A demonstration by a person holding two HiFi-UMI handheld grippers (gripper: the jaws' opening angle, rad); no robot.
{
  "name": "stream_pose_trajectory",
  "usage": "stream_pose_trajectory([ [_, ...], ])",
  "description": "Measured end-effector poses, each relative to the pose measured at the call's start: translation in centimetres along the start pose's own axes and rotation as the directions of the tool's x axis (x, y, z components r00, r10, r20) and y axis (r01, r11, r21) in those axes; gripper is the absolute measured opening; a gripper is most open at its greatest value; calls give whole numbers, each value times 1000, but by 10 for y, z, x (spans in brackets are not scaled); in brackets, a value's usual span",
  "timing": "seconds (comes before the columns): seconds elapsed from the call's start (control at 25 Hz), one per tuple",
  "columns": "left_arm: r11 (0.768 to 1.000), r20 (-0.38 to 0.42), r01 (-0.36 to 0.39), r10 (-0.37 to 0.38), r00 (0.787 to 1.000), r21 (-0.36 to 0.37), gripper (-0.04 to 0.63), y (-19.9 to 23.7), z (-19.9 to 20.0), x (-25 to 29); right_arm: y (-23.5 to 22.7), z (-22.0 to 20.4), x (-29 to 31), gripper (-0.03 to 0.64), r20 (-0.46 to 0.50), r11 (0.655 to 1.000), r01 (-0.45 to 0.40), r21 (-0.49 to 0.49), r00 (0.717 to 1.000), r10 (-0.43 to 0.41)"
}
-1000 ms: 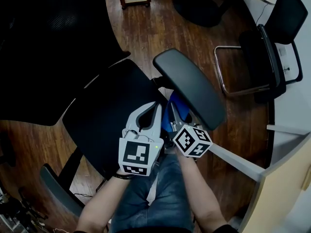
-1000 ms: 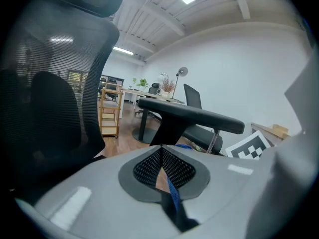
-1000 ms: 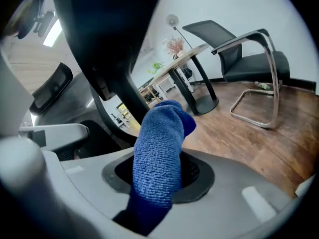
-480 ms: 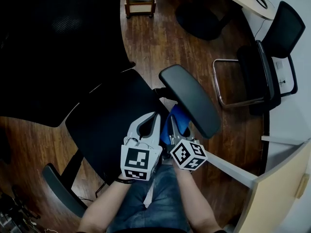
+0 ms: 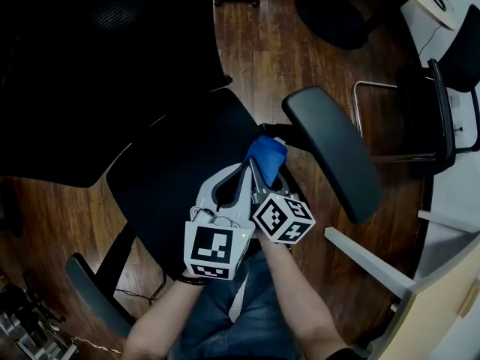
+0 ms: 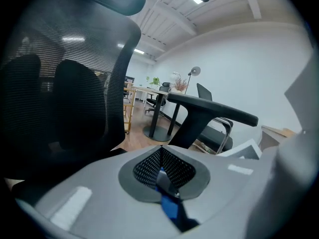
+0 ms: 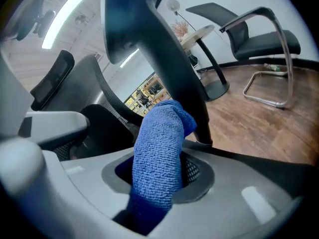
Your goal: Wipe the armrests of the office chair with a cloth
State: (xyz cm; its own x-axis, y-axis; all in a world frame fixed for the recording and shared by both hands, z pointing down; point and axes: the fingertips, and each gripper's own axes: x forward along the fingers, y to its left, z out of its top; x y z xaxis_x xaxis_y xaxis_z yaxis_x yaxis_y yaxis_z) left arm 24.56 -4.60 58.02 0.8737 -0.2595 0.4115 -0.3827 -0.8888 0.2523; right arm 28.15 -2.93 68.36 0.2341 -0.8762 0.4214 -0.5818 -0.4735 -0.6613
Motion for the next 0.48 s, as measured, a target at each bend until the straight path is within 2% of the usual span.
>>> stream_pose_trajectory([
  [0.12, 1000, -7, -12, 13, 1000, 14, 3, 11, -1, -1, 4, 3, 25, 141, 7, 999, -31, 33, 1000, 31],
  [0.28, 999, -14, -20, 20, 1000, 26, 3, 20, -1, -1, -2, 12, 45, 141, 30, 998, -18, 67, 999, 16],
  [0.48, 999, -17, -32, 32, 999, 12, 3, 20, -1, -2, 9, 35, 38, 141, 58, 999, -37, 12, 998, 36],
])
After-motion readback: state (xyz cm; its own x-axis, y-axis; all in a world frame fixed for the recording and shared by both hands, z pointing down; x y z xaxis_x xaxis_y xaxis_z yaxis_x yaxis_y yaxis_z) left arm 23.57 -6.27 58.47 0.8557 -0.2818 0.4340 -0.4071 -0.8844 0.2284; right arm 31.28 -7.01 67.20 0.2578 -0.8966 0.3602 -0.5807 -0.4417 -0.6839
